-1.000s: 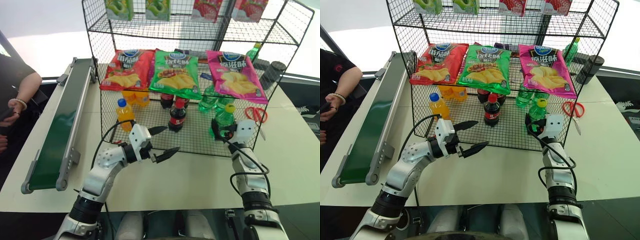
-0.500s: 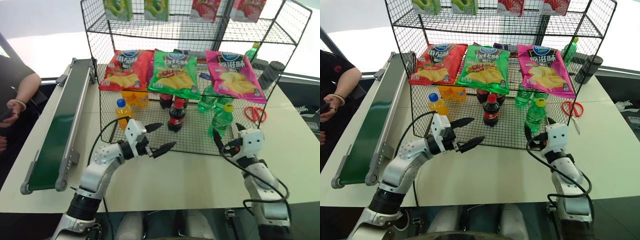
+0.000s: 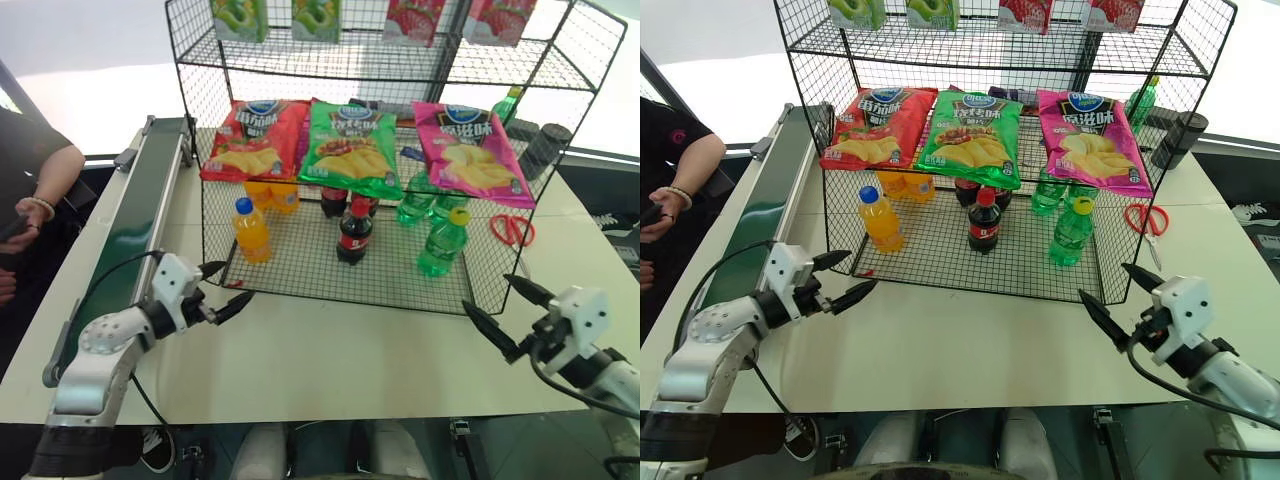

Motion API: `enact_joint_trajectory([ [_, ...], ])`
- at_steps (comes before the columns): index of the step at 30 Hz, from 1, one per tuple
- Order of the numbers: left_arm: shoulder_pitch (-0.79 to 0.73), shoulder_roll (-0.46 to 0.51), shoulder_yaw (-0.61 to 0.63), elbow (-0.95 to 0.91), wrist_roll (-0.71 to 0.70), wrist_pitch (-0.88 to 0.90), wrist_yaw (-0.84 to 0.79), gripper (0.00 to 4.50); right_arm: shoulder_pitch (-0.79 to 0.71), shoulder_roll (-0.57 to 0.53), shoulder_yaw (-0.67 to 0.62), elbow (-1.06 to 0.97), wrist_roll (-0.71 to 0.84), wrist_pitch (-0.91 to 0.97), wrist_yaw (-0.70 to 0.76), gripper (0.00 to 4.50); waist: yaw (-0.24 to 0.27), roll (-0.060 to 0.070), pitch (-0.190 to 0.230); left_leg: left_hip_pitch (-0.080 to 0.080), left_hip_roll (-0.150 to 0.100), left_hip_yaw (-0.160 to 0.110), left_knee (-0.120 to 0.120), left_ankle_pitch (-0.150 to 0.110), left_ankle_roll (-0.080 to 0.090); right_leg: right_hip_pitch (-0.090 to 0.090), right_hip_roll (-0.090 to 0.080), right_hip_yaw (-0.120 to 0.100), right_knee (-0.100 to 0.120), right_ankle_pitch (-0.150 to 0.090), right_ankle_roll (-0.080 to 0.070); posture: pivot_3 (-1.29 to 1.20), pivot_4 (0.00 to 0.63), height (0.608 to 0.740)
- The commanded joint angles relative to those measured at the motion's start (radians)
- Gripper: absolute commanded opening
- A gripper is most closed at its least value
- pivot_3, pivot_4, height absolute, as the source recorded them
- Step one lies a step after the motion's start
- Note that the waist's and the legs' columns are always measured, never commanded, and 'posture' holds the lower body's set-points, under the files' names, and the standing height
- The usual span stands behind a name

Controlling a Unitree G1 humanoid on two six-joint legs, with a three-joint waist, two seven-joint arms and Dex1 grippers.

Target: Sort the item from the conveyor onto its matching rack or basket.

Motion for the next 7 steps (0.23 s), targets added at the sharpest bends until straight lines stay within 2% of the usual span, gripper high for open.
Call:
enact_joint_trajectory([
  [1, 0.028, -0.003, 0.042, 0.007, 0.012, -0.068, 0.007, 4.5, -0.01, -0.013, -0.049, 0.032, 0.019, -0.014, 0.026, 4.45, -0.001, 0.0, 0.0, 0.0, 0.0, 0.0, 0.0, 0.0, 0.0, 0.0, 0.0, 0.0, 0.0, 0.0, 0.0, 0.0, 0.15, 0.729],
  [7, 0.069, -0.004, 0.051, 0.008, 0.008, -0.095, 0.002, 4.5, -0.035, -0.01, -0.038, 0.021, 0.007, 0.01, 0.01, 4.45, 0.0, 0.0, 0.0, 0.0, 0.0, 0.0, 0.0, 0.0, 0.0, -0.001, -0.001, 0.0, 0.0, 0.0, 0.0, 0.0, 0.15, 0.729],
])
